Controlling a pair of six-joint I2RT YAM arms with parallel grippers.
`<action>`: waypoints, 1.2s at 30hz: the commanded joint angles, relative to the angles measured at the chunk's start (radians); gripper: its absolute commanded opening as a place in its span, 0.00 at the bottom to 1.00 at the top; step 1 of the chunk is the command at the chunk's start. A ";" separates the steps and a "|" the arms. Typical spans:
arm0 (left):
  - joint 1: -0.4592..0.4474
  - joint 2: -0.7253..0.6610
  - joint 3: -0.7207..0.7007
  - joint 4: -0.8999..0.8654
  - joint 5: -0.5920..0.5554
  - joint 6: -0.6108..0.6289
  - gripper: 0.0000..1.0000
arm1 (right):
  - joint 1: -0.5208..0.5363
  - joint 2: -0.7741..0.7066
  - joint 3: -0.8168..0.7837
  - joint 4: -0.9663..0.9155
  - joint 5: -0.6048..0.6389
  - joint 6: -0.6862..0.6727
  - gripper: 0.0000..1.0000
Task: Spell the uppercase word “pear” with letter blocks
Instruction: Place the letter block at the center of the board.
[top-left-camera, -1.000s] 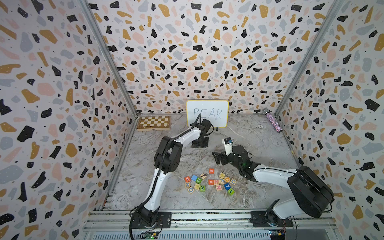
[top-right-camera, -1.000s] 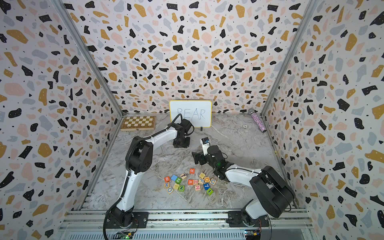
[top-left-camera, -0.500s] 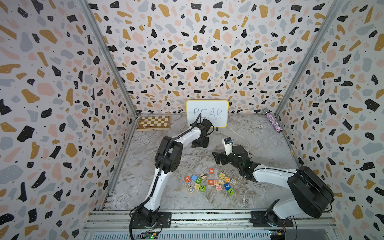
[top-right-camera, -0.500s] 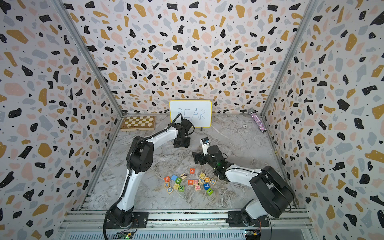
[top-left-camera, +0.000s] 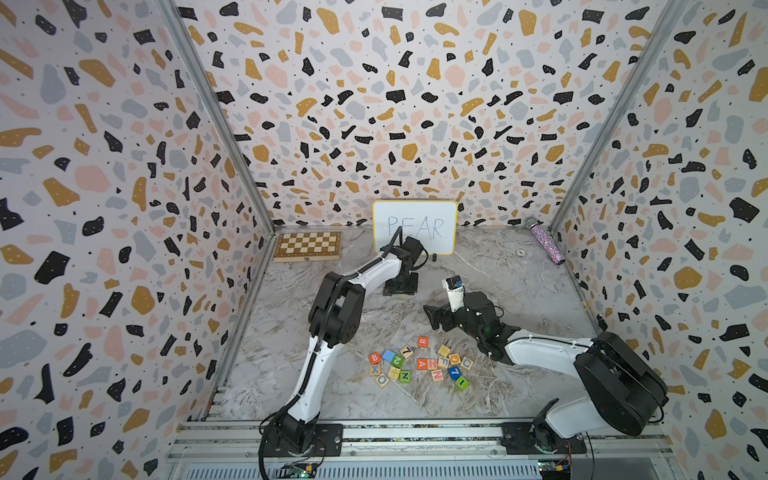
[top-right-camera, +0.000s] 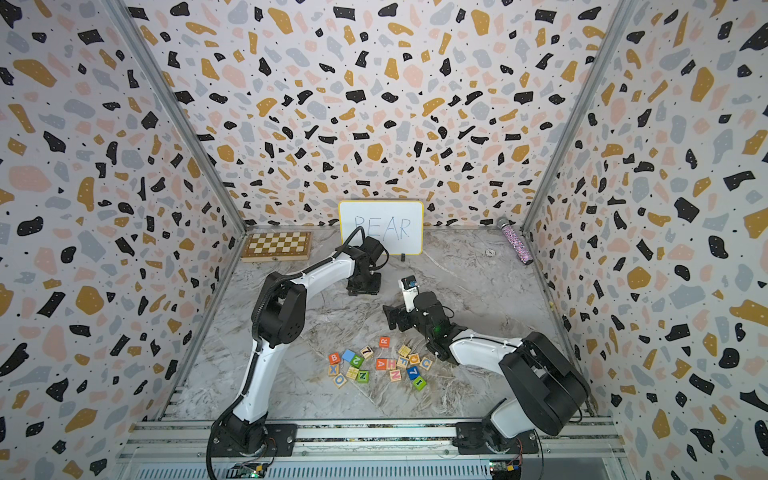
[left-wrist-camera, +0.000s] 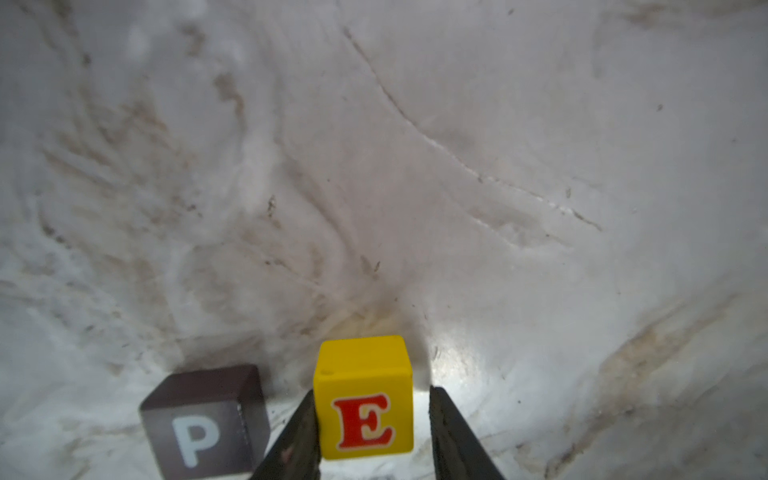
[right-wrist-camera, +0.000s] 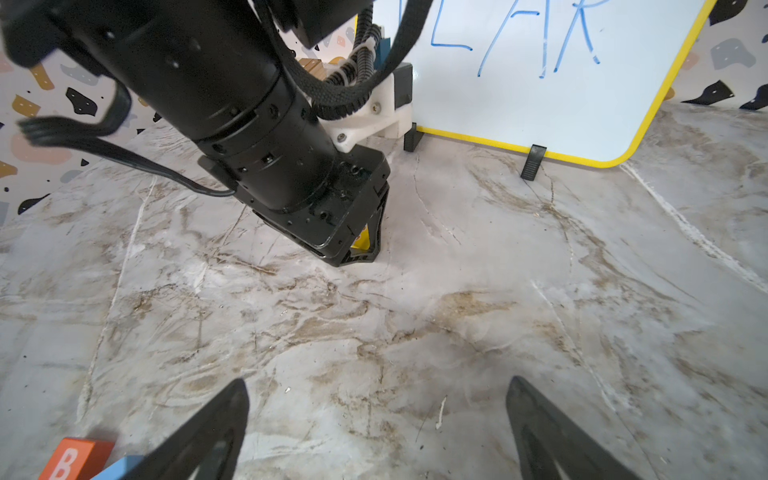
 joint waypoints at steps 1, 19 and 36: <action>0.005 -0.079 -0.018 0.010 0.001 -0.001 0.42 | 0.008 -0.028 -0.008 0.027 -0.007 -0.020 0.97; 0.023 -0.357 -0.228 0.094 -0.039 0.048 0.30 | 0.012 -0.024 0.050 -0.026 -0.105 -0.025 0.97; 0.041 -0.716 -0.633 0.301 -0.001 0.121 0.22 | 0.028 -0.014 0.126 -0.123 -0.156 -0.008 0.97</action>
